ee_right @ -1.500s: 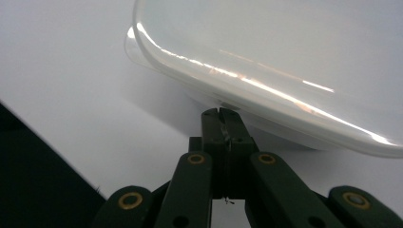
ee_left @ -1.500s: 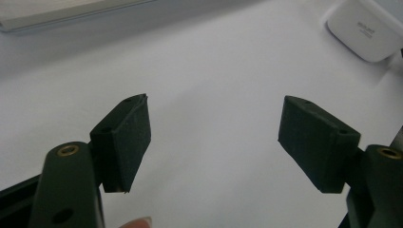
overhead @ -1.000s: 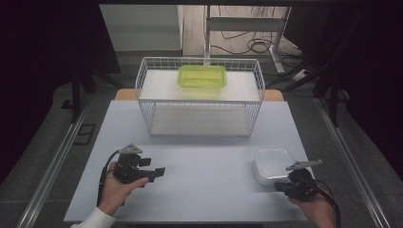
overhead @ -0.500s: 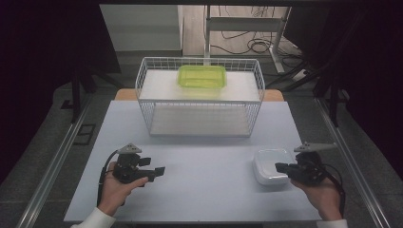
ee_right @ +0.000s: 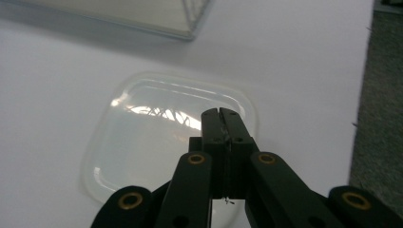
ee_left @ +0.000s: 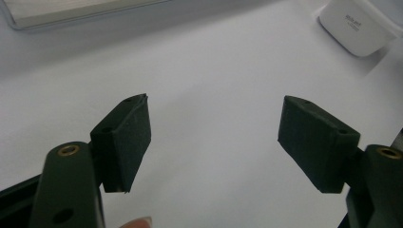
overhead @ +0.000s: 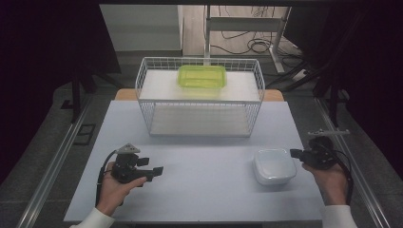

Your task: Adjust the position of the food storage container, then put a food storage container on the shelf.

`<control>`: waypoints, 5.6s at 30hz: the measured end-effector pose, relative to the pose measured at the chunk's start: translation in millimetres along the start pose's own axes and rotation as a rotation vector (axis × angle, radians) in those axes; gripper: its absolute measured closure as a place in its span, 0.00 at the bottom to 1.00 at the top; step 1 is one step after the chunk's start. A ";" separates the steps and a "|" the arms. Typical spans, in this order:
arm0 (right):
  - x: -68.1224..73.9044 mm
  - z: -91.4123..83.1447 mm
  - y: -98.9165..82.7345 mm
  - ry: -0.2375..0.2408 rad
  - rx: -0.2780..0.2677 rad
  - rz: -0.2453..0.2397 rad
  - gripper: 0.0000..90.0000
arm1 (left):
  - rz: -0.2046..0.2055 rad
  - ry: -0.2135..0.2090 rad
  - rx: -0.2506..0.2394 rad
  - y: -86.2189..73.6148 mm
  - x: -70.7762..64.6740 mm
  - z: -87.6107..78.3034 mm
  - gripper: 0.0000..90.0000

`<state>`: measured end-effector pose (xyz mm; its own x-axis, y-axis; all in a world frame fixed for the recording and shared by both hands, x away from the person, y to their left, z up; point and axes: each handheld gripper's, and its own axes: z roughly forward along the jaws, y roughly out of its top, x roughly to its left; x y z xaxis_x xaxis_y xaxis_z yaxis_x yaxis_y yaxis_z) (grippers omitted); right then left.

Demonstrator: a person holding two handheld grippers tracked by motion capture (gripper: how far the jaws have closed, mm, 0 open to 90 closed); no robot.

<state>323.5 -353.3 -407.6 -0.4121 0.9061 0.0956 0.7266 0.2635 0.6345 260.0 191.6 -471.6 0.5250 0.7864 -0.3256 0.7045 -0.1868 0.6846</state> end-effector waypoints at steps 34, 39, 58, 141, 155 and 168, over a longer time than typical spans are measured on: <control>-2.5 41.0 -22.1 -0.031 0.154 0.032 0.99 | 0.005 -0.002 0.016 0.5 0.2 2.3 0.29; 10.0 45.4 -22.5 -0.003 0.167 0.020 0.99 | 0.006 -0.001 0.015 0.4 0.3 2.3 0.29; 61.9 66.8 -15.5 0.085 0.201 -0.038 0.99 | 0.005 0.000 0.015 0.3 0.3 1.9 0.29; 113.1 76.6 -10.7 0.457 -0.043 0.017 0.23 | -0.074 -0.027 -0.066 3.4 1.3 -9.0 0.30; 115.5 79.0 -7.1 0.452 -0.078 0.010 0.28 | -0.128 -0.078 -0.072 12.8 -10.3 2.6 0.28; 117.2 97.8 5.7 0.490 -0.039 0.072 0.40 | -0.211 -0.168 -0.058 26.6 -17.0 29.8 0.30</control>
<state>333.2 -213.2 -467.8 -0.5788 0.6568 0.4833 0.7452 0.1853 0.6405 284.1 155.8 -467.2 0.4446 0.6951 -0.5650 0.7808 0.0083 0.6247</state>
